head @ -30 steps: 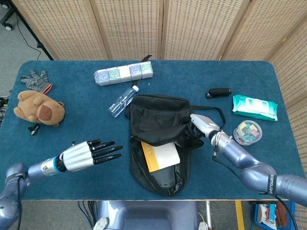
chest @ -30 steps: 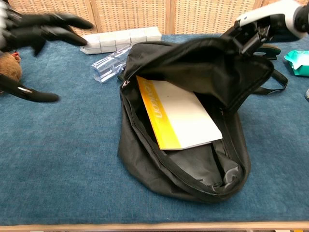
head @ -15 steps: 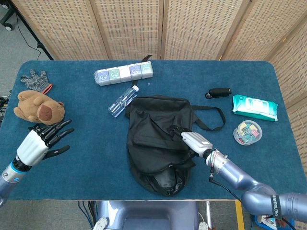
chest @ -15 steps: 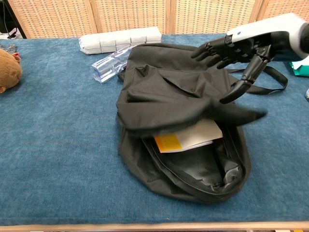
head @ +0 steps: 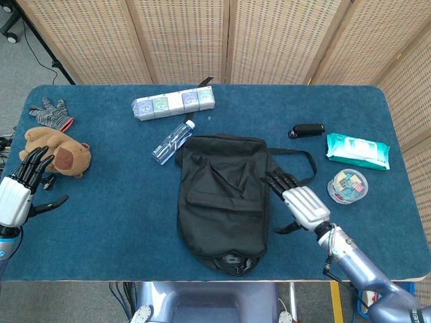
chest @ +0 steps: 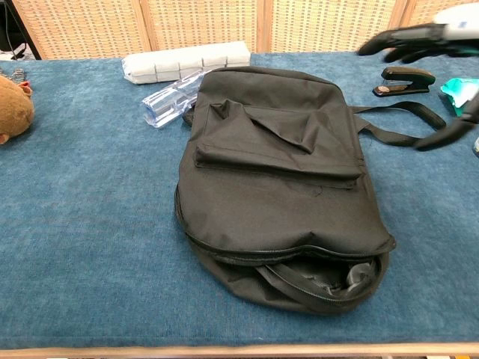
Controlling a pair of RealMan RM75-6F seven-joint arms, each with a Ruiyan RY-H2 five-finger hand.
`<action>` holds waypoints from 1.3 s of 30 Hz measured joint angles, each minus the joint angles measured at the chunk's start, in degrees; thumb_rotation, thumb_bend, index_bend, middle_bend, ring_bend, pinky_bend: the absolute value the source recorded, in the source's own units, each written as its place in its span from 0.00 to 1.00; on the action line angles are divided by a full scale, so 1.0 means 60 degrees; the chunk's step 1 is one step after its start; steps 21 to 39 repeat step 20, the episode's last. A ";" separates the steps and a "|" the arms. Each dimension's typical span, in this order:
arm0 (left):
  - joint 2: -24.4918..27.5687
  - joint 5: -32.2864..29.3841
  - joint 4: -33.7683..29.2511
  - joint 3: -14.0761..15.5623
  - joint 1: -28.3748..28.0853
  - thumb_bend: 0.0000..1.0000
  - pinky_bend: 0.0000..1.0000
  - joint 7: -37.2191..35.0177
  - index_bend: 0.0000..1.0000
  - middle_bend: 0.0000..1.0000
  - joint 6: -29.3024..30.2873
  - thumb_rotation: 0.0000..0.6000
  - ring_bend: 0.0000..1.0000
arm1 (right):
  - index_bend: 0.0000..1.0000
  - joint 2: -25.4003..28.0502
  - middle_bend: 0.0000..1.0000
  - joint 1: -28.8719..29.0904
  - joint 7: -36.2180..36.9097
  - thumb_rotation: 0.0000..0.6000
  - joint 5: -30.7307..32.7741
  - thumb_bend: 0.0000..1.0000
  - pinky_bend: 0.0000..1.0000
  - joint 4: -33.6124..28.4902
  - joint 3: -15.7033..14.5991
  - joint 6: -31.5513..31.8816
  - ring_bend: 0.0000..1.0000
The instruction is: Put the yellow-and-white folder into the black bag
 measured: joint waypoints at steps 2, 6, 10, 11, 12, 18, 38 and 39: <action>0.0230 -0.0113 -0.0642 -0.0049 0.0113 0.00 0.22 0.0202 0.00 0.00 -0.0184 1.00 0.00 | 0.00 -0.0028 0.00 -0.0401 0.0039 1.00 -0.0552 0.00 0.00 0.0512 -0.0227 0.0528 0.00; 0.0737 -0.0432 -0.2161 -0.0167 0.0384 0.00 0.14 0.0859 0.00 0.00 -0.0544 1.00 0.00 | 0.00 -0.0163 0.00 -0.1146 0.0217 1.00 -0.1370 0.00 0.00 0.1670 -0.0603 0.1598 0.00; 0.1290 -0.0876 -0.3803 -0.0270 0.0715 0.00 0.10 0.2252 0.00 0.00 -0.0942 1.00 0.00 | 0.00 -0.0487 0.00 -0.1971 0.0590 1.00 -0.1948 0.00 0.00 0.3166 -0.0915 0.2823 0.00; 0.1485 -0.1025 -0.4383 -0.0295 0.0820 0.00 0.10 0.2654 0.00 0.00 -0.1075 1.00 0.00 | 0.00 -0.0581 0.00 -0.2155 0.0696 1.00 -0.2033 0.00 0.00 0.3500 -0.0966 0.3072 0.00; 0.1638 -0.1139 -0.4836 -0.0312 0.0899 0.00 0.09 0.2893 0.00 0.00 -0.1174 1.00 0.00 | 0.00 -0.0685 0.00 -0.2340 0.0805 1.00 -0.2105 0.00 0.00 0.3829 -0.1010 0.3315 0.00; 0.2729 -0.1923 -0.7822 -0.0377 0.1460 0.00 0.08 0.4025 0.00 0.00 -0.1853 1.00 0.00 | 0.00 -0.1577 0.00 -0.3533 0.1437 1.00 -0.2277 0.00 0.00 0.5541 -0.1085 0.4761 0.00; 0.3176 -0.2148 -0.8626 -0.0358 0.1659 0.00 0.08 0.4527 0.00 0.00 -0.2145 1.00 0.00 | 0.00 -0.1819 0.00 -0.3796 0.1550 1.00 -0.2274 0.00 0.00 0.5855 -0.1033 0.5105 0.00; 0.3176 -0.2148 -0.8626 -0.0358 0.1659 0.00 0.08 0.4527 0.00 0.00 -0.2145 1.00 0.00 | 0.00 -0.1819 0.00 -0.3796 0.1550 1.00 -0.2274 0.00 0.00 0.5855 -0.1033 0.5105 0.00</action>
